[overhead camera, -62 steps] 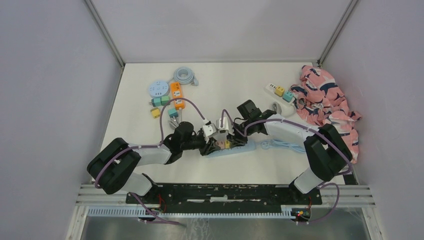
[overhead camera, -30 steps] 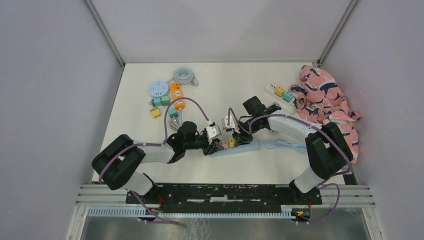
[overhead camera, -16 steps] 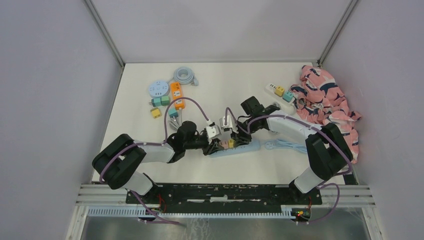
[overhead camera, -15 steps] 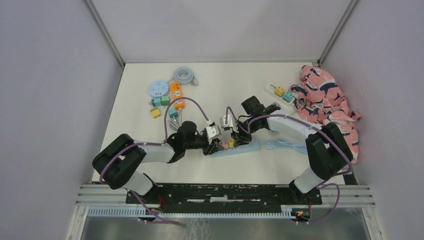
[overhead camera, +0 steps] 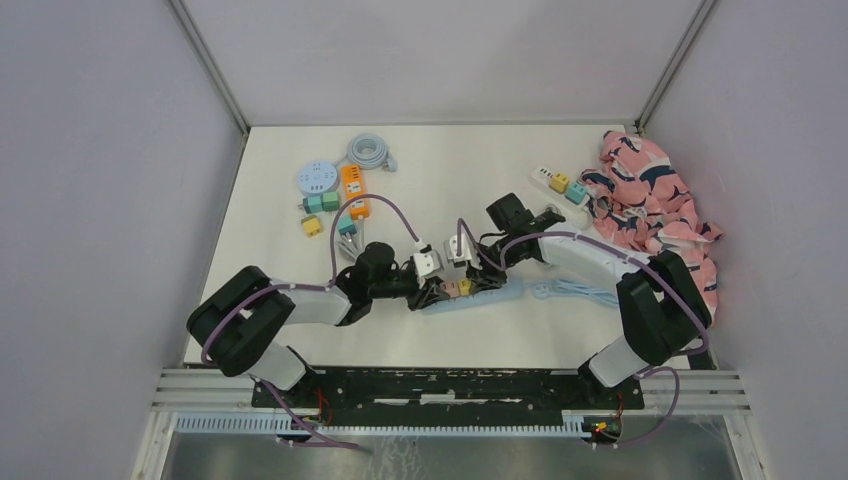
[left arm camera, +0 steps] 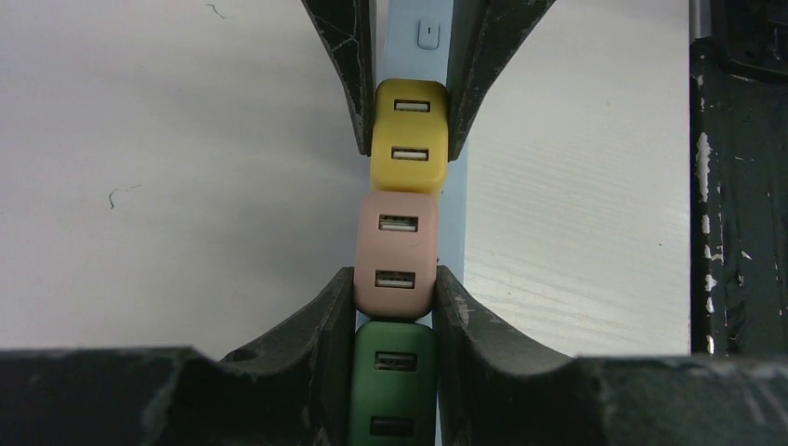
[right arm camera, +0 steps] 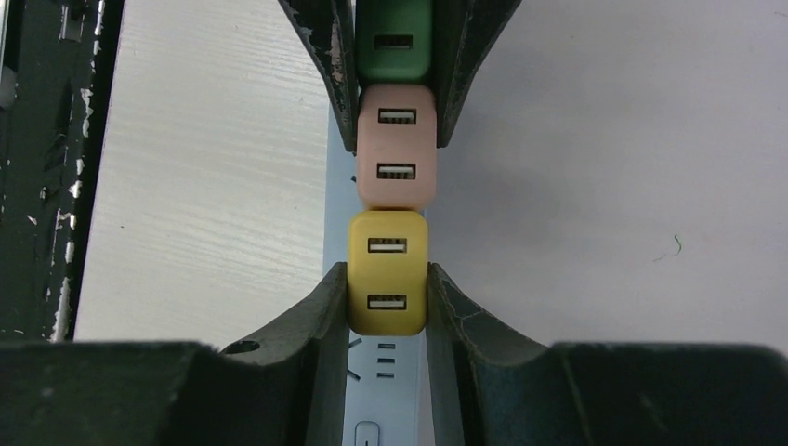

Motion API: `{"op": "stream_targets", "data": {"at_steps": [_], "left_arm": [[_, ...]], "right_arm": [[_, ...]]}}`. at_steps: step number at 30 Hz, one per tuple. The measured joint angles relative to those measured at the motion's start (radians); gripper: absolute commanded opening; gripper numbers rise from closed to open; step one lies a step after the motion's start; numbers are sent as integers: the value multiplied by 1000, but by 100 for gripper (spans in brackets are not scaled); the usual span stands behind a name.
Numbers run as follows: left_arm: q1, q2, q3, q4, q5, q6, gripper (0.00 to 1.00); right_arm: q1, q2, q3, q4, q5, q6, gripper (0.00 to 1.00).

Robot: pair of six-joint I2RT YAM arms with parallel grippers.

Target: Pull the plug off the socket

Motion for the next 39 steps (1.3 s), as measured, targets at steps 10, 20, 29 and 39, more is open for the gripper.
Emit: {"op": "stream_targets", "data": {"at_steps": [10,20,29,39], "left_arm": [[6,2,0,5,20,-1,3],[0,18,11,22,21,-1,3],[6,18,11,9,40,-3,3],[6,26,15,8,18,-2,3]], "right_arm": [[-35,-1,0,60,1,238,0],[-85,0,-9,5,-109,91,0],[-13,-18,-9,35,-14,143,0],[-106,-19,-10,116,-142,297,0]]}}
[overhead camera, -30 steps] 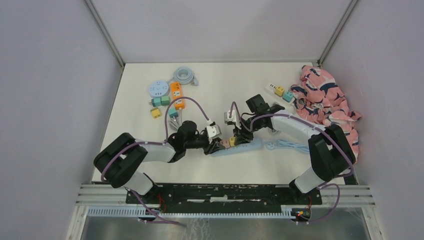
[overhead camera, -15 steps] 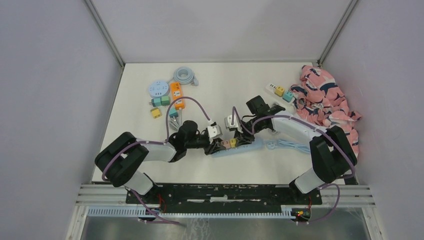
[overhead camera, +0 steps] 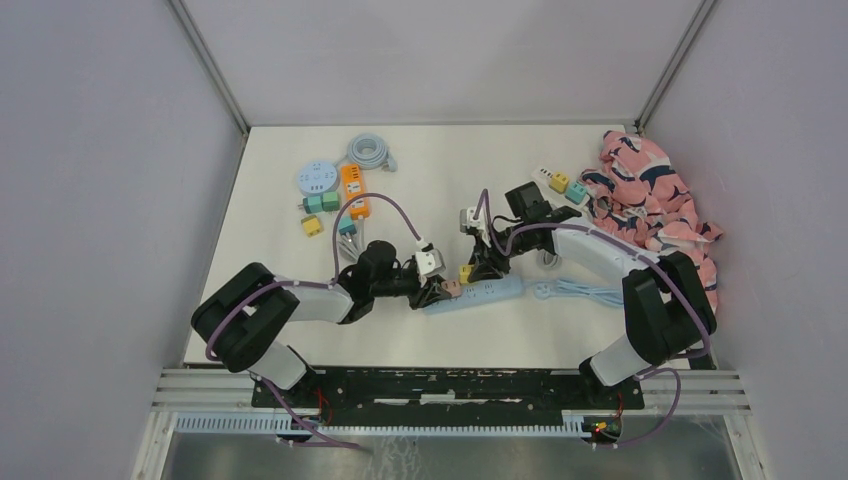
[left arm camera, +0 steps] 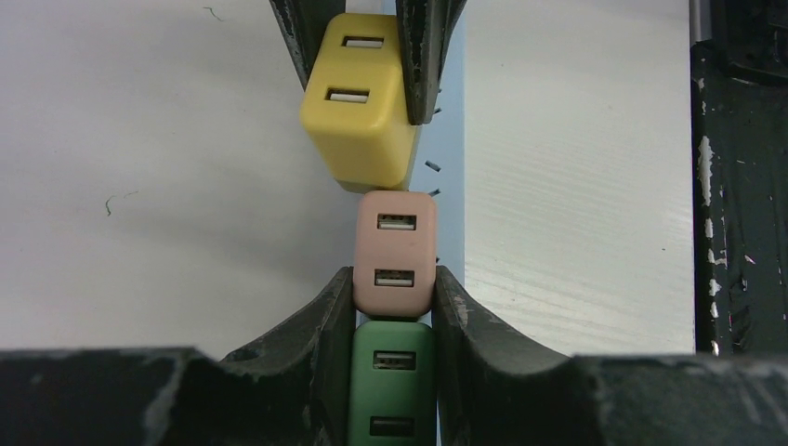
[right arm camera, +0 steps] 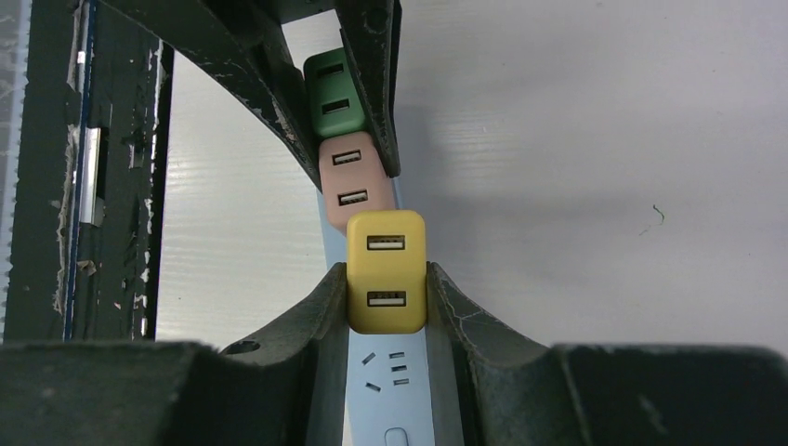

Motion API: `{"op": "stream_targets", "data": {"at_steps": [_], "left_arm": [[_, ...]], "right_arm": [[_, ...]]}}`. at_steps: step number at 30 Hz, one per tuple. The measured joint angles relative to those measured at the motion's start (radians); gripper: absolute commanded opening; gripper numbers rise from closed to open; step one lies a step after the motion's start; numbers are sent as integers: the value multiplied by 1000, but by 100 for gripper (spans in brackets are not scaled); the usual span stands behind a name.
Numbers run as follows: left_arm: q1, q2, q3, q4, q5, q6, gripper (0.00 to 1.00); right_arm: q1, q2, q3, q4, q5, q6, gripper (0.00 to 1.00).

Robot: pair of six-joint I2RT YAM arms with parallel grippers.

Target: Pull the plug off the socket

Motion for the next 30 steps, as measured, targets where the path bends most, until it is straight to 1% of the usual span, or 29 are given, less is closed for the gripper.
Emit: {"op": "stream_targets", "data": {"at_steps": [2,4,5,12,15,17,20,22,28,30], "left_arm": [[0,0,0,0,0,0,4],[0,0,0,-2,0,0,9],[0,0,0,-2,-1,0,18],[0,-6,5,-13,-39,-79,64],[1,-25,-11,-16,-60,-143,76],[1,-51,-25,-13,-72,-171,81],[1,-126,-49,-12,-86,-216,85],[1,-184,-57,-13,-101,-238,87],[2,-395,-103,-13,-172,-312,100],[2,-466,-123,-13,-208,-348,99]], "right_arm": [[-4,0,0,0,-14,-3,0],[-6,0,0,-4,-23,-8,0],[-6,0,0,-8,-25,-10,0],[-31,-3,52,-114,-87,-46,0],[-60,-7,82,-157,-132,-53,0],[-73,-11,92,-173,-153,-52,0],[-87,-11,104,-196,-180,-41,0],[-89,-11,114,-212,-198,-23,0],[-100,-11,161,-236,-249,52,1],[-106,-11,170,-235,-261,82,1]]}}
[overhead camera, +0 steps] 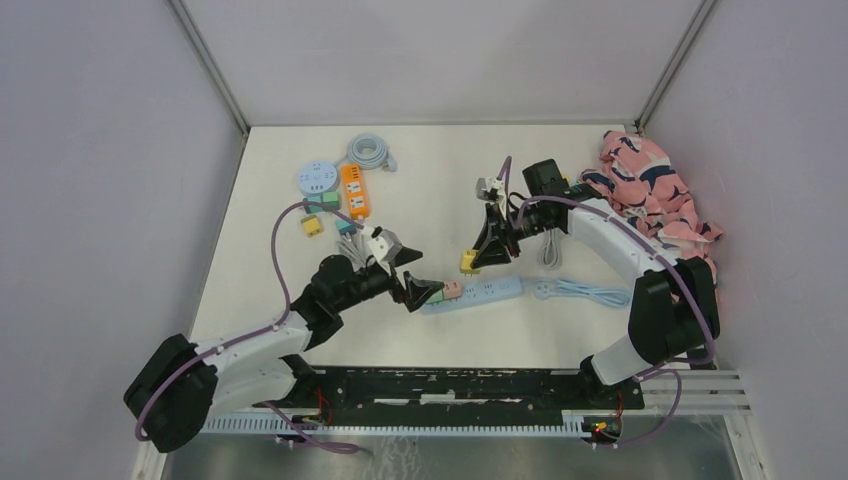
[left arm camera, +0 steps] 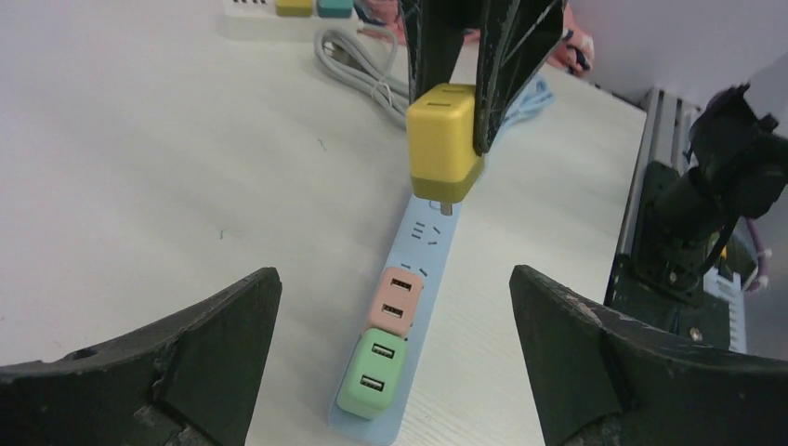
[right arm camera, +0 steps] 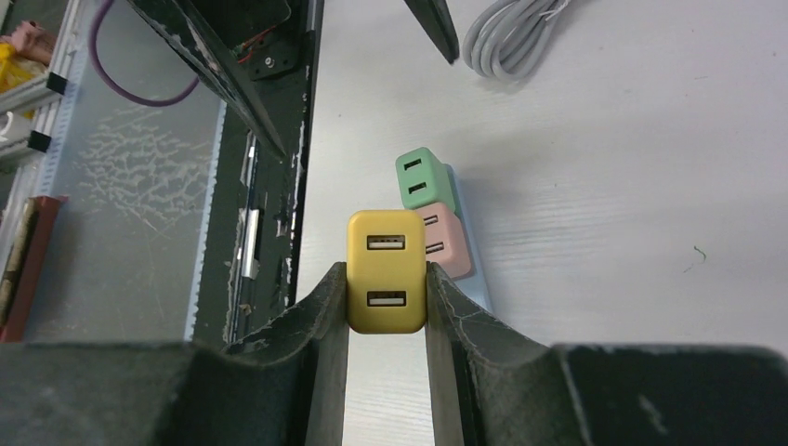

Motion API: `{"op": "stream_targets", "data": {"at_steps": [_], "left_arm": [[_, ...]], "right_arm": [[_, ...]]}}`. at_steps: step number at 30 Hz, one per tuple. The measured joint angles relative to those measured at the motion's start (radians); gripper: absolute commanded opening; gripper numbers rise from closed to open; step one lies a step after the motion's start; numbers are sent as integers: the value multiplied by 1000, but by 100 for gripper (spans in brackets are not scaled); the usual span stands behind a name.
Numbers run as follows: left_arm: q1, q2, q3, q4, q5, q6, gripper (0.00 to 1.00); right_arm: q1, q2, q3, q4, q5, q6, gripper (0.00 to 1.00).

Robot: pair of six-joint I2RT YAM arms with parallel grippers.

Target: Pull the plug off the socket

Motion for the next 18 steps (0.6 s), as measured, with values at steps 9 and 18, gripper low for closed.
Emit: {"op": "stream_targets", "data": {"at_steps": [9,18], "left_arm": [[1,-189,-43,-4,-129,-194,99],[2,-196,-43,-61,-205,-336,99]], "right_arm": [[-28,0,1,77,-26,209,2],[-49,2,1,195,-26,437,2]]}}
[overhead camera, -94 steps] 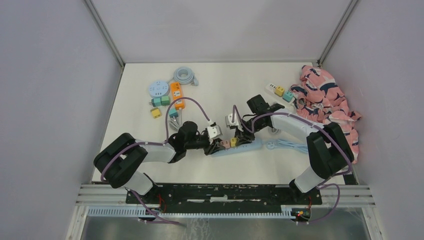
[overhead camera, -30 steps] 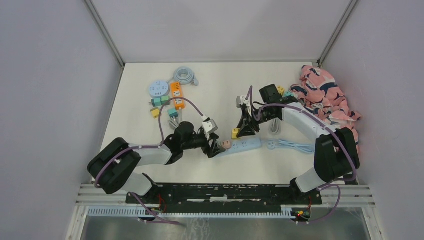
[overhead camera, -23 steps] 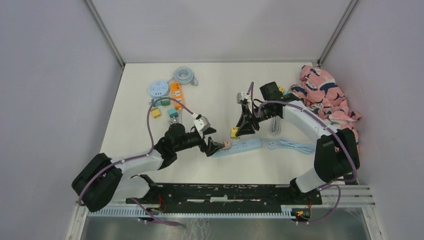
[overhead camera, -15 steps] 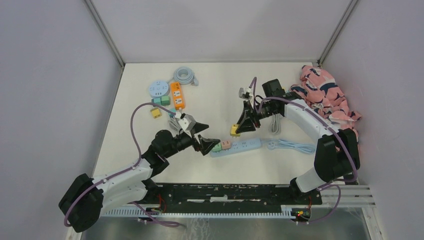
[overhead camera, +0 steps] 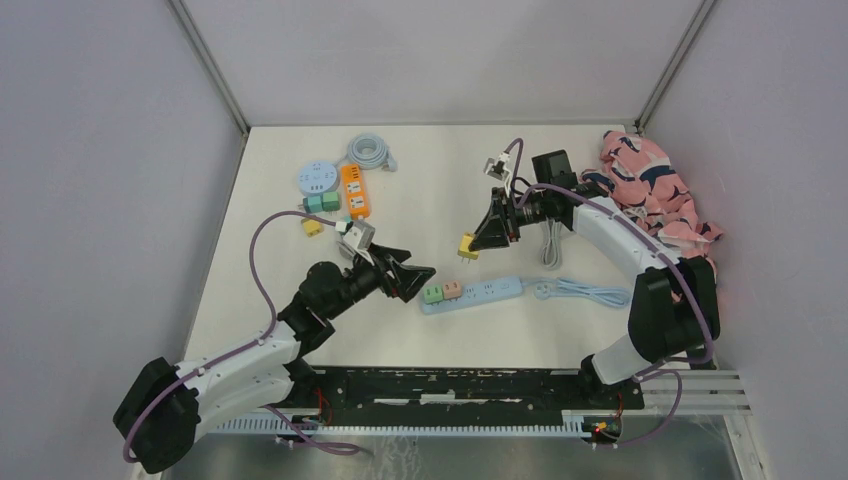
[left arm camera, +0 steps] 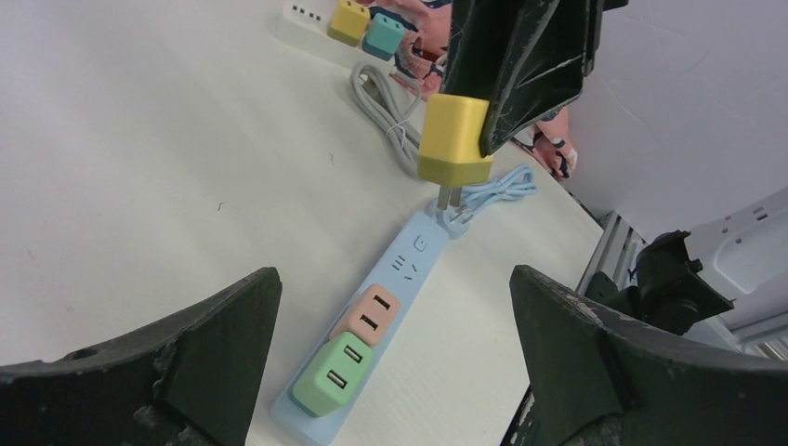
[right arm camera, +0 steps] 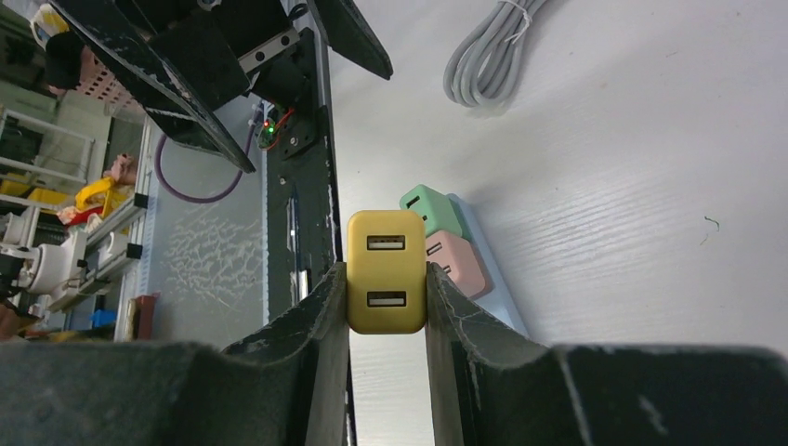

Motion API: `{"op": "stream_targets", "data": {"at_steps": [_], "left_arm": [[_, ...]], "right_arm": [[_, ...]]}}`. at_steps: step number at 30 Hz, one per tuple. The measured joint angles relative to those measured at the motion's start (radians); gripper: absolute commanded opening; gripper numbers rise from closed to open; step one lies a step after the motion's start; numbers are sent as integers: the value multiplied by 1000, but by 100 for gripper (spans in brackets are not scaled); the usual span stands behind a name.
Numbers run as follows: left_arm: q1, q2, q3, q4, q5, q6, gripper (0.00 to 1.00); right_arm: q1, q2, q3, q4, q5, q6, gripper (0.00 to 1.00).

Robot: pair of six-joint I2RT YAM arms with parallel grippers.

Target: Pull the plug off the socket

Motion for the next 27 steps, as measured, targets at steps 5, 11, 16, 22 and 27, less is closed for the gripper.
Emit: {"op": "stream_targets", "data": {"at_steps": [5,11,16,22,27], "left_arm": [[0,24,9,-45,-45,-49,100],[0,60,29,-75,-95,-100,99],[0,93,32,-81,-137,-156,100],[0,154,56,-111,-180,-209,99],[0,195,94,-153,-184,-235,98]], "right_arm": [[-11,29,0,44,0,108,2],[-20,88,0,60,6,212,2],[-23,113,2,66,17,281,3],[-24,167,17,75,26,359,3],[-24,193,17,77,43,396,3]]}}
